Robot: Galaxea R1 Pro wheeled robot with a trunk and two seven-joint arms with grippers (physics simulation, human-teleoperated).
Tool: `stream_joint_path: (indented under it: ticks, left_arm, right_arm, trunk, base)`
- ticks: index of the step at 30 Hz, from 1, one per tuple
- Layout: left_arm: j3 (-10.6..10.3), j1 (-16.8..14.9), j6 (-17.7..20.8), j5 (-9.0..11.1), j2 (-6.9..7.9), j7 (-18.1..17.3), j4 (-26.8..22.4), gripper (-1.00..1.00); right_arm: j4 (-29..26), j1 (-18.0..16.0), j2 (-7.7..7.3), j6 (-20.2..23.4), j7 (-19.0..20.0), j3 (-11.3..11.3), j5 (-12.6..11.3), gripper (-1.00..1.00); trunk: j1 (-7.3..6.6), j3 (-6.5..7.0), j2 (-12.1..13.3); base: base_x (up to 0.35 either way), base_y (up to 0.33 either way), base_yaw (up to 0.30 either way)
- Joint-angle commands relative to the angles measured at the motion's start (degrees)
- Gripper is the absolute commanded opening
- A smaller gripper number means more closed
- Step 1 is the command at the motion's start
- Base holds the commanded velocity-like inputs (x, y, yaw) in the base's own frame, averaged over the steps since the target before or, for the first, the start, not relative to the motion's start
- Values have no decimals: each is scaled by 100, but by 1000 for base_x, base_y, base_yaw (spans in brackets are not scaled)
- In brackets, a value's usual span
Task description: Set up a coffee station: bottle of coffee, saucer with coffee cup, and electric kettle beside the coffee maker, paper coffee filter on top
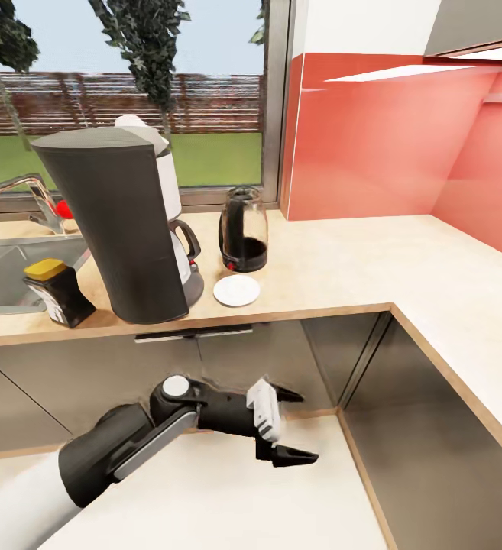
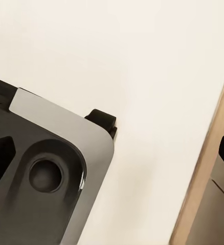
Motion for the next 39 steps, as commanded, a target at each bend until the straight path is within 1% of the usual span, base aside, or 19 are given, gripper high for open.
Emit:
stream_joint_path:
  ticks: [1, 6, 9, 13, 14, 15, 17, 18, 22, 23, 24, 28, 31, 32, 33, 34, 35, 36, 39]
  left_arm:
    - [-28, 307, -399, 65, 320, 1, 2, 100]
    - [-221, 1073, -1279, 69, 975, 22, 247, 100]
    - [-264, 1414, -1779, 70, 1151, 28, 512, 100]
    - [-279, 1837, -2185, 71, 1384, 30, 704, 100]
    - [-286, 2274, -2456, 73, 1680, 40, 799, 100]
    - [-290, 2493, -2620, 101, 1821, 65, 887, 100]
    - [-290, 2816, -2828, 160, 1968, 185, 1091, 100]
    - [-293, 3094, -2944, 194, 2043, 453, 1361, 100]
    - [-297, 3486, -3031, 231, 2089, 1000, 1729, 100]
    - [-292, 3700, -3072, 259, 2068, 1305, 1984, 100]
    - [-291, 3758, -3098, 281, 2047, 1400, 2068, 100]
    - [-233, 4167, -3204, 376, 1808, 1960, 2448, 100]
    - [206, 4481, -3229, 399, 1618, 2382, 2641, 100]
    - [833, 4768, -3236, 406, 1417, 2560, 2821, 100]
    - [1101, 4874, -3235, 406, 1318, 2598, 2905, 100]
    - [1700, 5062, -3228, 406, 1077, 2652, 3123, 100]
    - [2038, 5134, -3223, 406, 938, 2668, 3261, 100]
    - [2833, 5238, -3204, 406, 606, 2685, 3614, 100]
    - [4162, 5331, -3142, 400, 76, 2606, 4142, 100]
  right_arm:
    - [18, -8, -1, -38, 6, 6, 13, 100]
    - [18, -8, -1, -39, 6, 5, 13, 100]
    - [18, -8, -1, -39, 6, 5, 13, 100]
    - [18, -5, -1, -39, 6, 5, 13, 100]
    - [18, -1, -1, -39, 6, 5, 13, 100]
    - [18, -1, -1, -39, 6, 5, 13, 100]
    - [21, 0, -1, -39, 6, 5, 13, 100]
    - [23, 1, -1, -39, 6, 5, 13, 100]
    - [26, 2, 2, -39, 6, 5, 13, 100]
    - [23, 6, 3, -39, 6, 5, 13, 100]
    - [24, 7, 4, -39, 6, 5, 13, 100]
    - [20, 9, 6, -39, 6, 9, 13, 100]
    - [19, 9, 7, -39, 7, 11, 13, 100]
    - [19, 10, 8, -39, 9, 12, 13, 100]
    - [19, 10, 8, -39, 9, 13, 13, 100]
    - [19, 10, 8, -39, 9, 13, 13, 100]
    - [18, 10, 8, -39, 10, 13, 13, 100]
    - [18, 10, 8, -39, 10, 13, 13, 100]
    - [17, 10, 8, -39, 8, 16, 13, 100]
  trunk:
    - [0, -4, -3]
    - [0, -4, -3]
    - [0, -4, -3]
    - [0, -4, -3]
    - [0, -4, -3]
    - [0, -4, -3]
    - [0, -4, -3]
    - [0, -4, -3]
    - [0, -4, -3]
    - [0, -4, -3]
    - [0, -4, -3]
    - [0, -4, -3]
    - [0, -4, -3]
    - [0, -4, -3]
    - [0, -4, -3]
    - [0, -4, -3]
    - [0, -4, -3]
    - [0, -4, -3]
    - [0, -4, -3]
  base:
    - [0, 0, 0]
    - [0, 0, 0]
    - [0, 0, 0]
    - [0, 0, 0]
    - [0, 0, 0]
    - [0, 0, 0]
    - [0, 0, 0]
    - [0, 0, 0]
    - [0, 0, 0]
    - [0, 0, 0]
    - [0, 0, 0]
    - [0, 0, 0]
    - [0, 0, 0]
    - [0, 0, 0]
    - [0, 0, 0]
    - [0, 0, 0]
    - [0, 0, 0]
    - [0, 0, 0]
    - [0, 0, 0]
